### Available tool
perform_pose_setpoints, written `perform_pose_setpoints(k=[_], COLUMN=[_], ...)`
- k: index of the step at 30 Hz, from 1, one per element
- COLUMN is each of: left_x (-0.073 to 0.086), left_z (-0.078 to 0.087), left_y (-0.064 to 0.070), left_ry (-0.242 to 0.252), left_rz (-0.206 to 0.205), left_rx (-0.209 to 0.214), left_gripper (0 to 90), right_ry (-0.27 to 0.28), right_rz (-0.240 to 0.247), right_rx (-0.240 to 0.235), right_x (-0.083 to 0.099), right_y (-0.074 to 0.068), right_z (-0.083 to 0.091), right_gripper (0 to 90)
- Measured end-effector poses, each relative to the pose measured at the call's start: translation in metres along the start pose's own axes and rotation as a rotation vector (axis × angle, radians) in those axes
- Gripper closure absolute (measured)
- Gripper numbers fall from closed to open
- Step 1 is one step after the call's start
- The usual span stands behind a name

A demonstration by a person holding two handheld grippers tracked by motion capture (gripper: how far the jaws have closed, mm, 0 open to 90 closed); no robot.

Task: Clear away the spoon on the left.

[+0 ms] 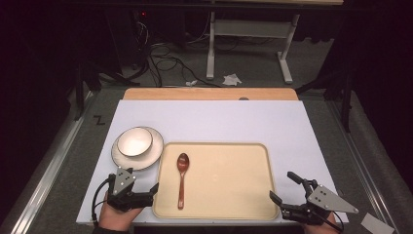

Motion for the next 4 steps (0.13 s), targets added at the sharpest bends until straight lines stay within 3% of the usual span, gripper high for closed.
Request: perform_pose_setpoints(k=[4], left_x=[0.0002], left_z=[-0.0017], left_y=[0.0014], left_ry=[-0.001], left_rz=[-0.006], left_rx=[0.002], left_gripper=[0.2], right_ry=[0.000], right_rz=[-0.015], right_rx=[0.009], right_x=[0.0001], right_y=[0.0015], right_z=[-0.0002], right_gripper=[16.2])
Point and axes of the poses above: each handheld gripper's, and its own axes: z roughly backward along the jaws, x roughly out of its underside, y roughly to its right, the point moved 7 cm from there along -z, roughly forward along the jaws, and after that the axes turned 4 degrees about -z, right-handed, at the moved point
